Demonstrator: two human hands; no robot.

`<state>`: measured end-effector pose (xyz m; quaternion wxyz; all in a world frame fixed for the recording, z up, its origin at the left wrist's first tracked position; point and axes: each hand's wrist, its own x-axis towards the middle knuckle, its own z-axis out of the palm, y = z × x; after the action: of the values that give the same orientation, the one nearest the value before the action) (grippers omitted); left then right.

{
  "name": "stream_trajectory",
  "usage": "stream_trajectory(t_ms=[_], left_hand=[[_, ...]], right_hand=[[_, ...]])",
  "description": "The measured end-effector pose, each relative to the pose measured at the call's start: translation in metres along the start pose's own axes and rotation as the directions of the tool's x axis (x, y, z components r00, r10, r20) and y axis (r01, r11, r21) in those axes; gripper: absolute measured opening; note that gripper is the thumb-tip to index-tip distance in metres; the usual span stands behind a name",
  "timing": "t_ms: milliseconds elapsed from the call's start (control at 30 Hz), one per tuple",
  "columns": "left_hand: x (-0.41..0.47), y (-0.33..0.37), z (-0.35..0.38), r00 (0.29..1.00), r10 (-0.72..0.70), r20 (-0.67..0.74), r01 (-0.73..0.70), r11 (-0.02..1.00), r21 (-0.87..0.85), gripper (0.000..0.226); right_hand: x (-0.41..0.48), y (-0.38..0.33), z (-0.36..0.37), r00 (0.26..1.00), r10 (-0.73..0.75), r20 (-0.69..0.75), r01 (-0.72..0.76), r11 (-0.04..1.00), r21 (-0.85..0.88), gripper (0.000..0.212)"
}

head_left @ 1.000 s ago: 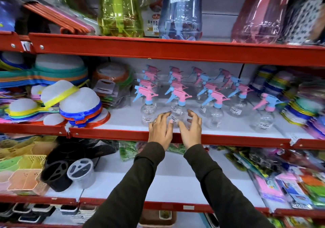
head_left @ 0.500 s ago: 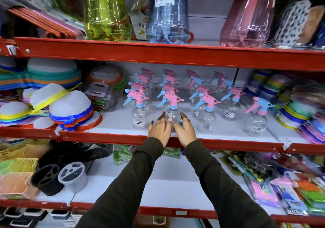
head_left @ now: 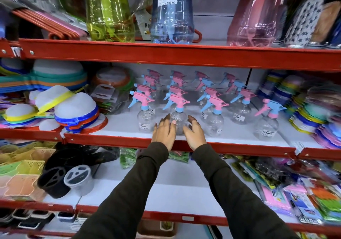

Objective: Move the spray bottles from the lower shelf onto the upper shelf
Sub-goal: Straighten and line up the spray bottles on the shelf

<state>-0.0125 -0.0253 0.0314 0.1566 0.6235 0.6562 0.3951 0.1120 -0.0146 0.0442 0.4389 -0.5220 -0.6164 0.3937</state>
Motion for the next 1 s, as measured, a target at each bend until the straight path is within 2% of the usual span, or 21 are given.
stream_trajectory(t_ms=[233, 333, 467, 567, 700, 833, 1000], left_hand=[[-0.027, 0.008, 0.027, 0.954, 0.083, -0.288, -0.118, 0.987, -0.105, 0.050], [-0.034, 0.023, 0.043, 0.928, 0.146, -0.343, -0.193, 0.975, -0.109, 0.046], [-0.036, 0.050, 0.066, 0.952, 0.169, -0.255, -0.236, 0.935, -0.265, 0.047], [-0.028, 0.072, 0.081, 0.982, 0.104, -0.158, -0.149, 0.939, -0.310, 0.052], [-0.006, 0.092, 0.092, 1.000, -0.015, -0.010, 0.012, 0.960, -0.281, 0.050], [0.010, 0.103, 0.093, 0.991, -0.067, 0.113, 0.095, 0.960, -0.265, 0.047], [0.005, 0.104, 0.097, 0.989, -0.053, 0.136, 0.093, 0.948, -0.306, 0.047]], right_hand=[[-0.015, 0.015, -0.025, 0.987, -0.080, -0.140, 0.092, 0.992, 0.084, 0.042], [-0.021, 0.021, -0.042, 0.962, -0.142, -0.234, 0.166, 0.982, 0.090, 0.040], [-0.024, 0.034, -0.073, 0.917, -0.180, -0.356, 0.215, 0.975, 0.061, 0.038], [-0.019, 0.042, -0.096, 0.922, -0.133, -0.362, 0.161, 0.986, 0.047, 0.040], [-0.005, 0.041, -0.118, 0.972, -0.033, -0.231, 0.036, 0.999, 0.012, 0.048], [0.005, 0.037, -0.130, 0.998, 0.032, -0.063, -0.035, 0.998, -0.055, 0.054], [0.009, 0.039, -0.133, 1.000, 0.021, 0.004, -0.020, 0.998, -0.066, 0.055]])
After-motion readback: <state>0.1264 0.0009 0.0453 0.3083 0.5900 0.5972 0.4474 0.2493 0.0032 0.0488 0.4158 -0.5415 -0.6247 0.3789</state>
